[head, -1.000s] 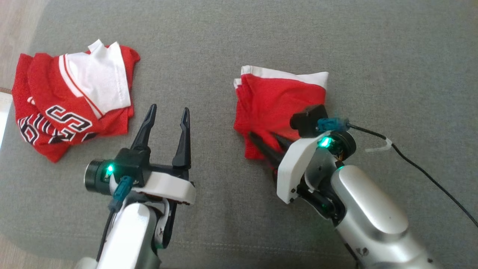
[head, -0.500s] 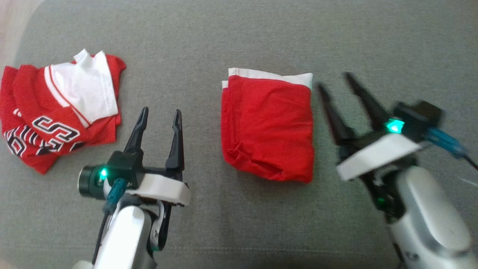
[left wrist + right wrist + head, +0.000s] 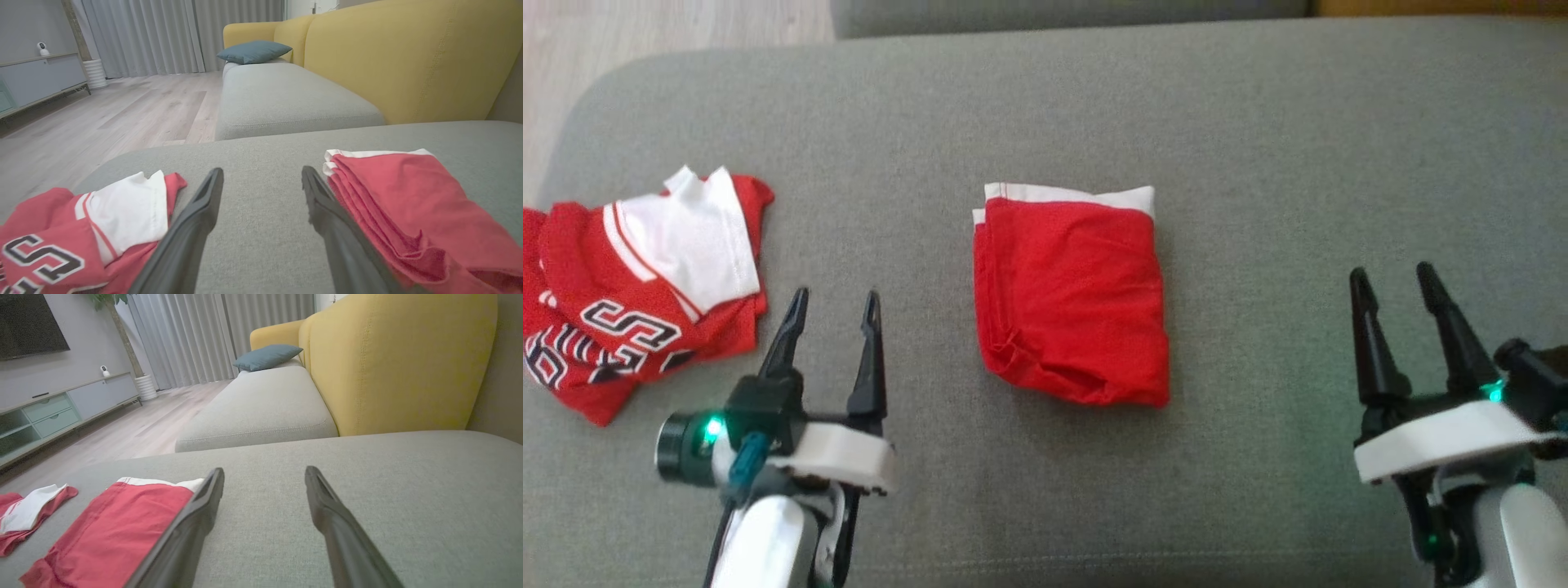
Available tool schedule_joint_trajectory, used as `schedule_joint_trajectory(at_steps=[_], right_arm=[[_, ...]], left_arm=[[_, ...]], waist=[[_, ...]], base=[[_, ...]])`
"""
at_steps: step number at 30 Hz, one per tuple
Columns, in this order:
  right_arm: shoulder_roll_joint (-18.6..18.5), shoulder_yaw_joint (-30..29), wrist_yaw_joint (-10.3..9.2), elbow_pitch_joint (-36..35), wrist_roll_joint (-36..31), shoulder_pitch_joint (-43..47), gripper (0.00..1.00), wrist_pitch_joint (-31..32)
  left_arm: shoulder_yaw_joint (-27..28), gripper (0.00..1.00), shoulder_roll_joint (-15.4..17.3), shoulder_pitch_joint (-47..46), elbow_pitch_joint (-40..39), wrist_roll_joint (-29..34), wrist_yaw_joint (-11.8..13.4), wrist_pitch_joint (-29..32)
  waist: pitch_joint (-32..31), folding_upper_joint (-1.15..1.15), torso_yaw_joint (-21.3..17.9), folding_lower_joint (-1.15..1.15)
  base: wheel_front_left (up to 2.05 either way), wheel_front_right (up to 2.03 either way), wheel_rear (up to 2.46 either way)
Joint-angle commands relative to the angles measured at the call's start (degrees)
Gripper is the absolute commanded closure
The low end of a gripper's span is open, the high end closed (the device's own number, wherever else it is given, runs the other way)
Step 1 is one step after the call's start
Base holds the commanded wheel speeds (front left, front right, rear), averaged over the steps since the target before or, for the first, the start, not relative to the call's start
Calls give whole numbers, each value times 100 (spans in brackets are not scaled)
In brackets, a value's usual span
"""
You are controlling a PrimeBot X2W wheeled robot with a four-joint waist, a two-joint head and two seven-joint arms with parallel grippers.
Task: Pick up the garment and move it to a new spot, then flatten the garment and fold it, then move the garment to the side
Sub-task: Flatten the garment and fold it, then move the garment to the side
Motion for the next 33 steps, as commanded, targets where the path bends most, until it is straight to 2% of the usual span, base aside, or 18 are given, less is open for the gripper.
schedule_joint_trajectory(at_steps=[1,14,33], right_arm=[[14,103,21,-271,-51,-10,0,45],[179,119,21,-496,-194,587,0,293],[241,141,21,-661,-200,734,0,457]], left_arm=[[206,0,160,-47,-240,67,59,36],[278,0,426,644,-601,28,220,350],[315,0,529,825,-737,-90,311,416]], waist=[[-164,0,-56,0],[-719,0,-50,0],[-826,0,-67,0]], base=[[0,0,0],[0,0,0],[0,0,0]])
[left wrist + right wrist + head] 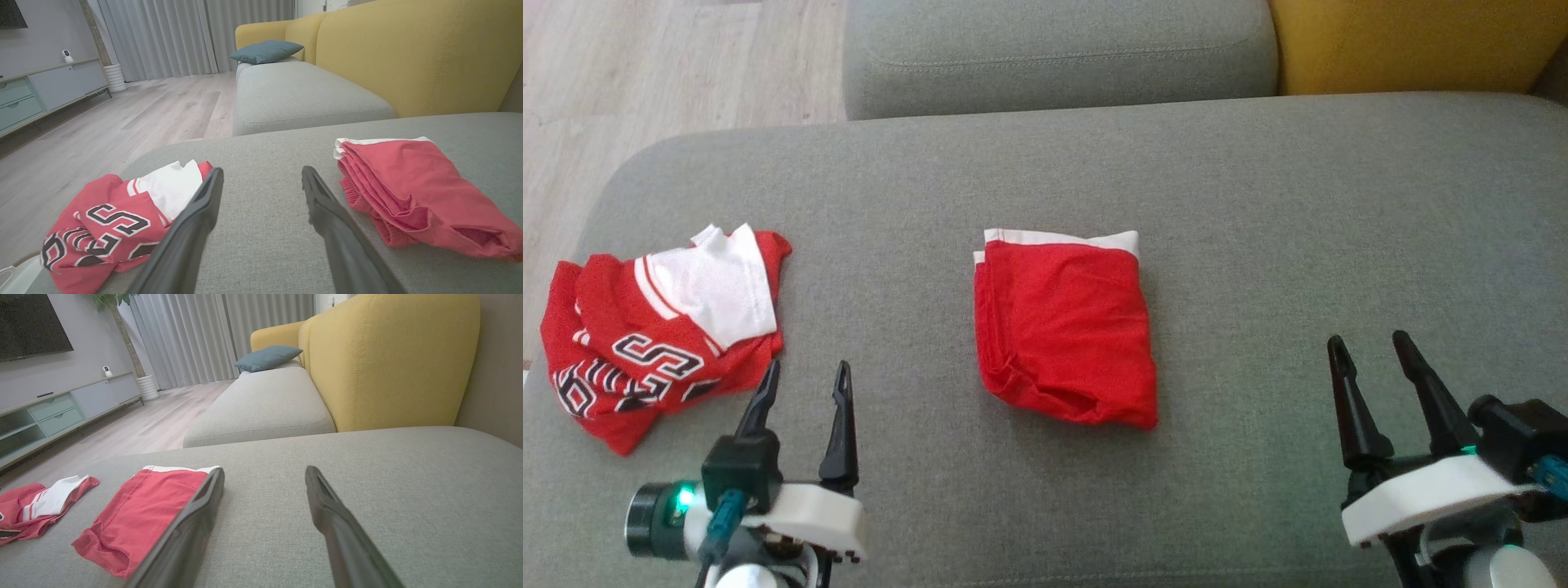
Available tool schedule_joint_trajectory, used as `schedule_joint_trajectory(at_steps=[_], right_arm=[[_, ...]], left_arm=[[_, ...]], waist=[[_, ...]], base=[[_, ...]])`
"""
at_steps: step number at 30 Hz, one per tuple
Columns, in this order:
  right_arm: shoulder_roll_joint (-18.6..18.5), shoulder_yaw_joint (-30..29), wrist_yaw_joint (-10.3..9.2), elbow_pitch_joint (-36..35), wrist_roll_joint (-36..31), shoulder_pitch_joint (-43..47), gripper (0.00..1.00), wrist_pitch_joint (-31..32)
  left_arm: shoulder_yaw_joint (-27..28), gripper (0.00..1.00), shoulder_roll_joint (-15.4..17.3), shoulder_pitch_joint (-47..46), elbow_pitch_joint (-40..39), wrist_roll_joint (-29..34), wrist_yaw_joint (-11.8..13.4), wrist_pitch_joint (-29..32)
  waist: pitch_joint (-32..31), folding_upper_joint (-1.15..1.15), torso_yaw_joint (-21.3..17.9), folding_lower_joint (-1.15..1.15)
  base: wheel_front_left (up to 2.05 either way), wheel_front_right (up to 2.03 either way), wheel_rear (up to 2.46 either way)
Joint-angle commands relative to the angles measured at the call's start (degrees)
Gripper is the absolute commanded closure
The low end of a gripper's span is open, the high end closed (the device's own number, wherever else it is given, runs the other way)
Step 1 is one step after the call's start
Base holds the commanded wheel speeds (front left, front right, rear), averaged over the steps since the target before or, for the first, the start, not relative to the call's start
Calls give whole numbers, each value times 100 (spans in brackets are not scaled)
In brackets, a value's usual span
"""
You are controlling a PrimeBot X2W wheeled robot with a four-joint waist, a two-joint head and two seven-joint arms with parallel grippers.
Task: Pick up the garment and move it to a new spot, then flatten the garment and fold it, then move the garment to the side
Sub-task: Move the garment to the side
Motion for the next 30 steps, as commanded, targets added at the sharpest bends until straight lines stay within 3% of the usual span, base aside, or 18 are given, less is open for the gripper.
schedule_joint_trajectory(at_steps=[1,16,30], right_arm=[[-7,108,21,-234,-38,-112,0,23],[7,242,21,42,-59,-348,0,163],[-71,1017,21,2693,301,-2005,0,142]], left_arm=[[257,0,118,-133,-195,-17,24,-8],[189,0,150,-349,-187,13,72,-69],[-57,0,-118,-1109,12,142,43,-404]], waist=[[-3,0,1,0],[151,0,121,0],[932,0,1008,0]], base=[[0,0,0],[0,0,0],[0,0,0]])
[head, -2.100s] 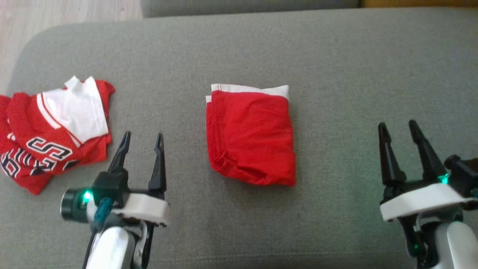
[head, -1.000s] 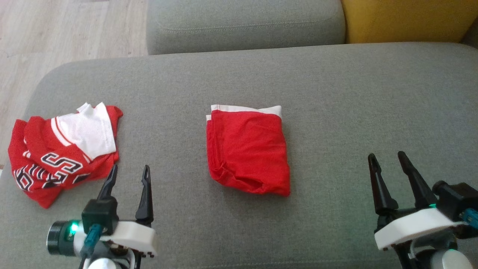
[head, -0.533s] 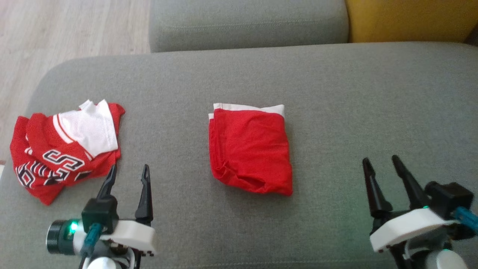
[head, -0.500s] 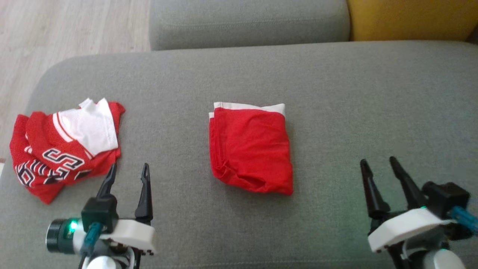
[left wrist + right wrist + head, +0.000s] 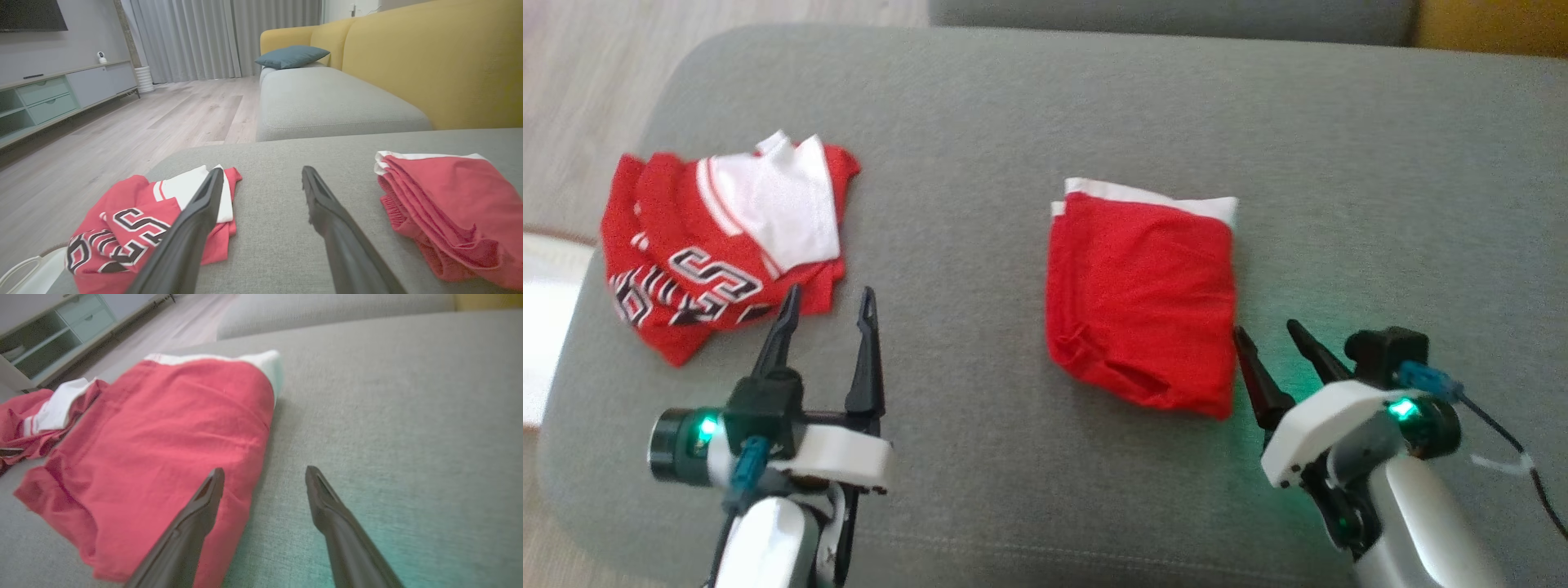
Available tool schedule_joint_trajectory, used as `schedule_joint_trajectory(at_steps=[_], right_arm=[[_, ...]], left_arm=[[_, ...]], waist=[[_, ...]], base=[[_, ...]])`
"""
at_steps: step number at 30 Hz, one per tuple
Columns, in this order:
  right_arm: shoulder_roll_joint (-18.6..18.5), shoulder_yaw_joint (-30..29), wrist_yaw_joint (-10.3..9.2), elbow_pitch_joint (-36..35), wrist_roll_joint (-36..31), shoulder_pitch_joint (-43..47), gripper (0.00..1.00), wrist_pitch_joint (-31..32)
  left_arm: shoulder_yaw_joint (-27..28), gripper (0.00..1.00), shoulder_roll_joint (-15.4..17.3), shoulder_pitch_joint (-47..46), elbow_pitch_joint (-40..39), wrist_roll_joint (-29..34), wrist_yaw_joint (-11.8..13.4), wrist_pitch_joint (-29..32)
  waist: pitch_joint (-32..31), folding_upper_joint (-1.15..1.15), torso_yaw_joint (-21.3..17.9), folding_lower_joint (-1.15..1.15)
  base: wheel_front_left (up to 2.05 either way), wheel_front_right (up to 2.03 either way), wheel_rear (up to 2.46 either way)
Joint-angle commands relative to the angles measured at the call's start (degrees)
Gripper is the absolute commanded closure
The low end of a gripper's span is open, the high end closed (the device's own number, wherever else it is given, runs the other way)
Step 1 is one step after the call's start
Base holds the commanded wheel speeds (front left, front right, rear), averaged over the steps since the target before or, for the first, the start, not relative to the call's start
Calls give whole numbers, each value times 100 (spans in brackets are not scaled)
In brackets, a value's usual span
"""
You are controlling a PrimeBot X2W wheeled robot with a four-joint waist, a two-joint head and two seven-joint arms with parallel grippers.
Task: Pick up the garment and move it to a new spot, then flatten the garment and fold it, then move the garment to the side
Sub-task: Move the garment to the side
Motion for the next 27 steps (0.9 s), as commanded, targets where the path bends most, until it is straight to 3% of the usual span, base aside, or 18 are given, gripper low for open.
schedule_joint_trajectory(at_steps=[1,9,10,11,12,13,19,27], right_arm=[[-31,227,21,121,82,-376,0,-63],[-29,453,21,1144,274,-801,0,255],[-24,504,21,1248,309,-833,16,328],[-18,545,21,1331,352,-859,53,385],[-12,579,21,1384,391,-888,80,395],[-11,613,21,1421,418,-913,100,389],[-139,839,21,1297,454,-988,100,253],[-611,1293,21,729,163,-1118,100,285]], left_arm=[[161,0,7,-326,-131,79,0,-74],[139,0,-106,-458,-128,93,-30,-116],[140,0,-113,-463,-152,103,-34,-117],[146,0,-117,-461,-171,110,-38,-118],[154,0,-121,-453,-189,117,-40,-118],[162,0,-125,-441,-208,125,-37,-118],[205,0,-105,-374,-292,182,-47,-119],[178,0,-88,-403,-444,258,-96,-120]], waist=[[193,0,255,0],[250,0,463,0],[246,0,472,0],[238,0,472,0],[226,0,466,0],[218,0,452,0],[185,0,183,0],[368,0,-747,0]], base=[[0,0,0],[0,0,0],[0,0,0],[0,0,0],[0,0,0],[0,0,0],[0,0,0],[0,0,0]])
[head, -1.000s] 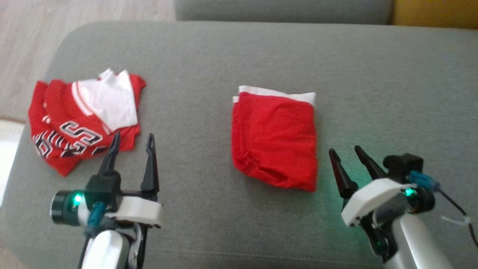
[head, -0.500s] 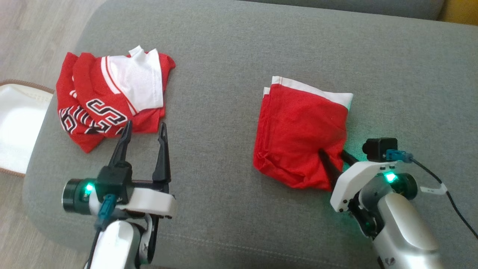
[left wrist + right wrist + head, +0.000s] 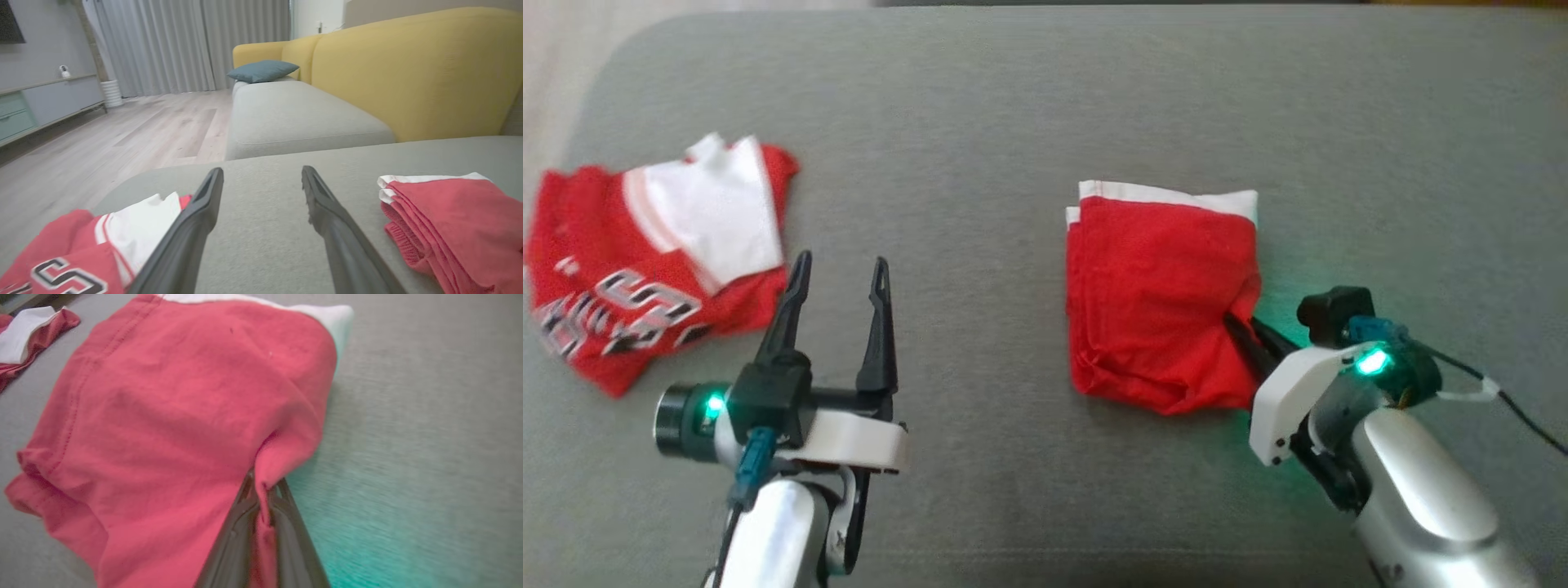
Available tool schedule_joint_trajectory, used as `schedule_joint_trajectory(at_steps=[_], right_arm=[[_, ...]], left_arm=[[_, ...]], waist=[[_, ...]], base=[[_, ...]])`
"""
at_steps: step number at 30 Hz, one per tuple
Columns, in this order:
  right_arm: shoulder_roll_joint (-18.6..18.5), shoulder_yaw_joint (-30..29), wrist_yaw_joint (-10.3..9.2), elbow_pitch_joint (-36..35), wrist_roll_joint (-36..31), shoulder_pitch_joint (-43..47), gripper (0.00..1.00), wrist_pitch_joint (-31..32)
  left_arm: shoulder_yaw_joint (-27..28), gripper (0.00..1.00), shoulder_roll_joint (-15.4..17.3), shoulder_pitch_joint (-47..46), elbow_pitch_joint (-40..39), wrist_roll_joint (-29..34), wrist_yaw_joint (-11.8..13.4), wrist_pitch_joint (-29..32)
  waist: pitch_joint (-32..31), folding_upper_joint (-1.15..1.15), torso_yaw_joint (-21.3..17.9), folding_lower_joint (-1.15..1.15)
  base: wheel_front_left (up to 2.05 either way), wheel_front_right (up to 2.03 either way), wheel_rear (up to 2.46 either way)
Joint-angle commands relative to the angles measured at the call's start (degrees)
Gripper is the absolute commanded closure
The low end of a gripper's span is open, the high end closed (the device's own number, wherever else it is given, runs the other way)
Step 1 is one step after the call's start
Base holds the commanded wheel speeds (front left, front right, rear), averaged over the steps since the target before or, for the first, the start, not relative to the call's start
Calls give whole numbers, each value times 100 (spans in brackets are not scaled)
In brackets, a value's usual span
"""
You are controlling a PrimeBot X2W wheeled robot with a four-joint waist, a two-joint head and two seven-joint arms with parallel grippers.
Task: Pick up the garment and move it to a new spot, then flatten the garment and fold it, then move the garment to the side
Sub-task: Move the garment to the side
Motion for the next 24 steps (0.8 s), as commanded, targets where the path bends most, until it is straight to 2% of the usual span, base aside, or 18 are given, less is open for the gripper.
schedule_joint_trajectory(at_steps=[1,9,12,20,24], right_arm=[[-99,115,21,-257,-8,-149,100,-10],[-751,287,21,-553,104,-442,100,70],[-1022,122,21,-465,248,-709,100,-20],[-1740,-579,21,274,320,-1514,100,-324],[-1897,-790,21,535,322,-1708,100,-441]], left_arm=[[153,0,78,-246,-229,79,-15,-40],[-60,0,131,-581,-256,220,-204,-40],[-202,0,125,-827,-254,291,-318,-40],[-680,0,-26,-1714,-179,548,-629,-40],[-809,0,-71,-1957,-123,613,-699,-40]], waist=[[125,0,-437,0],[475,0,-1420,0],[690,0,-1643,0],[1372,0,-1886,0],[1548,0,-1920,0]], base=[[0,0,0],[0,0,0],[0,0,0],[0,0,0],[0,0,0]])
